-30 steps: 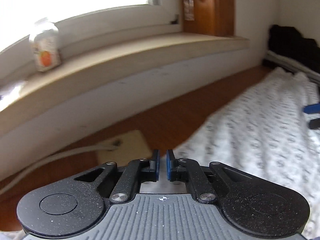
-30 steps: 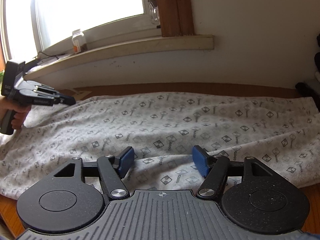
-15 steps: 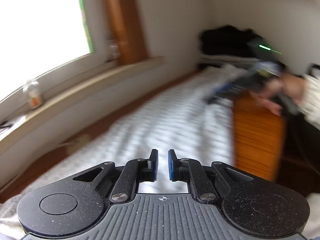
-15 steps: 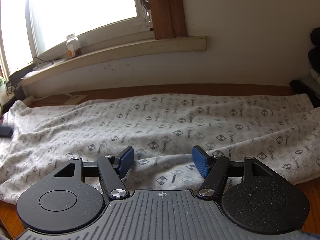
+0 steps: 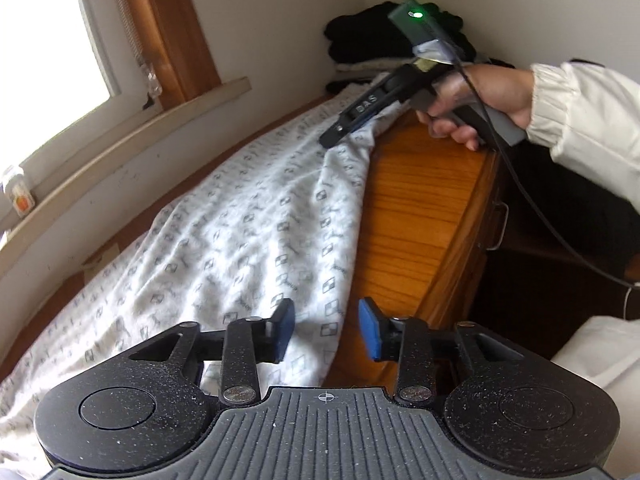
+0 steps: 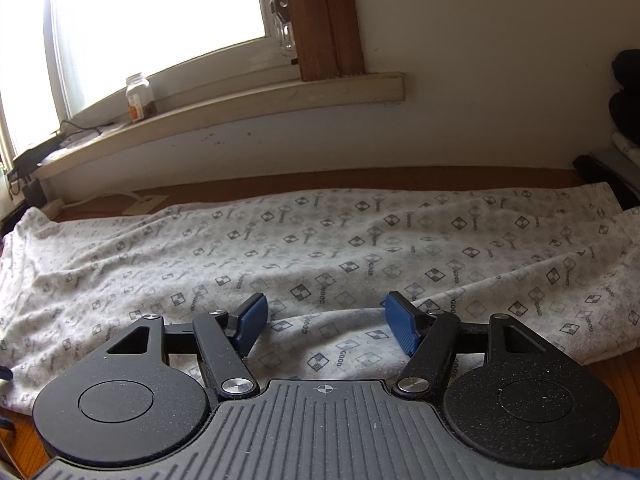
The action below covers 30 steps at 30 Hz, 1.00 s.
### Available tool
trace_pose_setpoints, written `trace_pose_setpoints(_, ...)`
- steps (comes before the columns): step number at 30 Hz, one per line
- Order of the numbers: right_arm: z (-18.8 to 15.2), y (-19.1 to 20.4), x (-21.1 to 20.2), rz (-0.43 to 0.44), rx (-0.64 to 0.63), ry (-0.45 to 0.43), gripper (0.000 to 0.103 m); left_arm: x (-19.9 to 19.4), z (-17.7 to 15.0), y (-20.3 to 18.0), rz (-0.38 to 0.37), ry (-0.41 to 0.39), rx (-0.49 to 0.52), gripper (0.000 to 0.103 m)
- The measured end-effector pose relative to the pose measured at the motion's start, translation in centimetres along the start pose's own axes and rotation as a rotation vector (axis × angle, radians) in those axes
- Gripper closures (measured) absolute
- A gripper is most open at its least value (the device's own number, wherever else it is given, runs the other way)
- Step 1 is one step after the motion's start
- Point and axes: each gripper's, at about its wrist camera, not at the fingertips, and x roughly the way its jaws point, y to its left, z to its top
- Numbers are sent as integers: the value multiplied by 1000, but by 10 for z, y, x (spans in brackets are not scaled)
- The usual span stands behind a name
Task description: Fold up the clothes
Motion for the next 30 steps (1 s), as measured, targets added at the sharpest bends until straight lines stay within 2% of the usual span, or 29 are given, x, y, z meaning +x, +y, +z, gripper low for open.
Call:
trace_pose_setpoints(2, 0, 0, 0, -3, -1, -2, 38, 2, 0, 3, 7, 6, 4, 87)
trace_pose_setpoints(4, 0, 1, 0, -10, -7, -5, 38, 3, 1, 6, 9, 10, 14, 99)
trace_pose_setpoints(6, -2, 3, -5, -15, -23, -29, 37, 0, 3, 11, 29, -19, 18, 100)
trace_pose_setpoints(8, -4, 7, -13, -12, -53, -72, 37, -7, 11, 22, 29, -66, -21, 100)
trace_pose_setpoints(11, -11, 19, -29, 37, -67, -84, 38, -21, 24, 48, 58, -136, -80, 100)
trace_pose_setpoints(14, -23, 37, -50, 112, -80, -112, 41, -24, 33, 71, 71, -162, -123, 100)
trace_pose_setpoints(16, -31, 53, -61, 171, -104, -119, 57, -23, 37, 81, 87, -166, -133, 100)
trace_pose_setpoints(17, -34, 61, -66, 202, -117, -122, 61, -22, 39, 83, 94, -166, -132, 100)
trace_pose_setpoints(19, -37, 78, -68, 262, -153, -104, 69, -21, 41, 86, 97, -170, -137, 100)
trace_pose_setpoints(22, -38, 106, -60, 317, -221, -49, 69, -20, 43, 85, 97, -172, -139, 100)
trace_pose_setpoints(30, -27, 150, -18, 333, -396, 21, 68, -19, 40, 83, 86, -165, -142, 100)
